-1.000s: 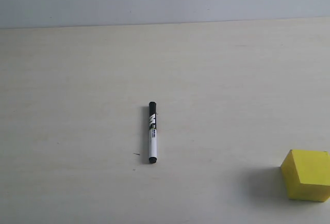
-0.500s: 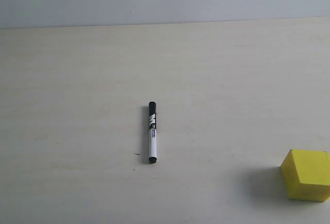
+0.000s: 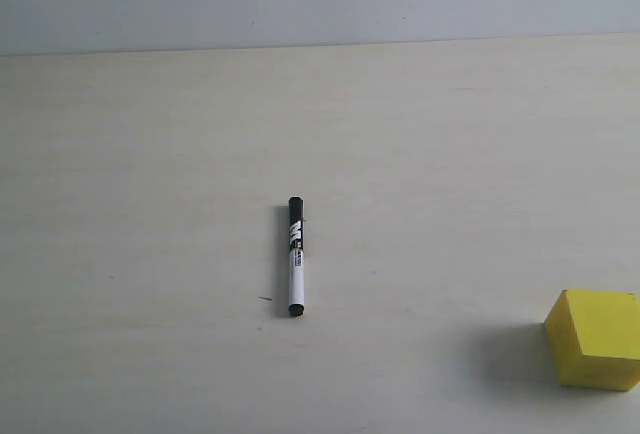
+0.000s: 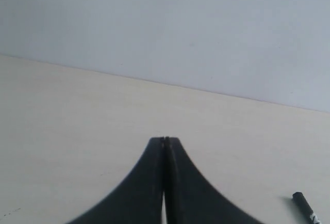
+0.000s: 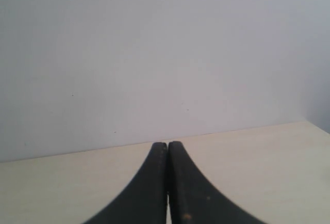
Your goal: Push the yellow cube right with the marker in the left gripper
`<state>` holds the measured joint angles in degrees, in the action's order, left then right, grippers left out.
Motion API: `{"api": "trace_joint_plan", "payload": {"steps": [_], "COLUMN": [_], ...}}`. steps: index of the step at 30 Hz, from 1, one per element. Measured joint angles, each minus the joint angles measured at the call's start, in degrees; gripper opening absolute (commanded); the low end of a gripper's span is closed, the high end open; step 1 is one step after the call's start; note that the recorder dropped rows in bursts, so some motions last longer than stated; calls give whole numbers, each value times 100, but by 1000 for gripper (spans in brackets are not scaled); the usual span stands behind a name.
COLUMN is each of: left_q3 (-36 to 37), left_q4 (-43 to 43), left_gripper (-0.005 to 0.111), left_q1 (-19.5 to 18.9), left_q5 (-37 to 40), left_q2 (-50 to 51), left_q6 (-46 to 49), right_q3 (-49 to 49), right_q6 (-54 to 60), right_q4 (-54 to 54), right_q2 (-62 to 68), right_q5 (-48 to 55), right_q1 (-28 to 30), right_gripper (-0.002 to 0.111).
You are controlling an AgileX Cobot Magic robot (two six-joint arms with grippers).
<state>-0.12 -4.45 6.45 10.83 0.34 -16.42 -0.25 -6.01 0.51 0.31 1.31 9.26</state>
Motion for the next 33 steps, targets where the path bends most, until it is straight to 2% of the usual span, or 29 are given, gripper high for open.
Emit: {"api": "trace_joint_plan", "payload": {"steps": [33], "left_q3": [0], "left_q4": [46], "left_gripper": [0], "left_q1": [0], "left_q5": [10], "left_q2": [0], "left_q6": [80], "right_q3": [0], "right_q6": [0], "right_q4": [0], "right_q2": [0], "right_q5": [0], "right_q1": [0], "right_gripper": [0]}}
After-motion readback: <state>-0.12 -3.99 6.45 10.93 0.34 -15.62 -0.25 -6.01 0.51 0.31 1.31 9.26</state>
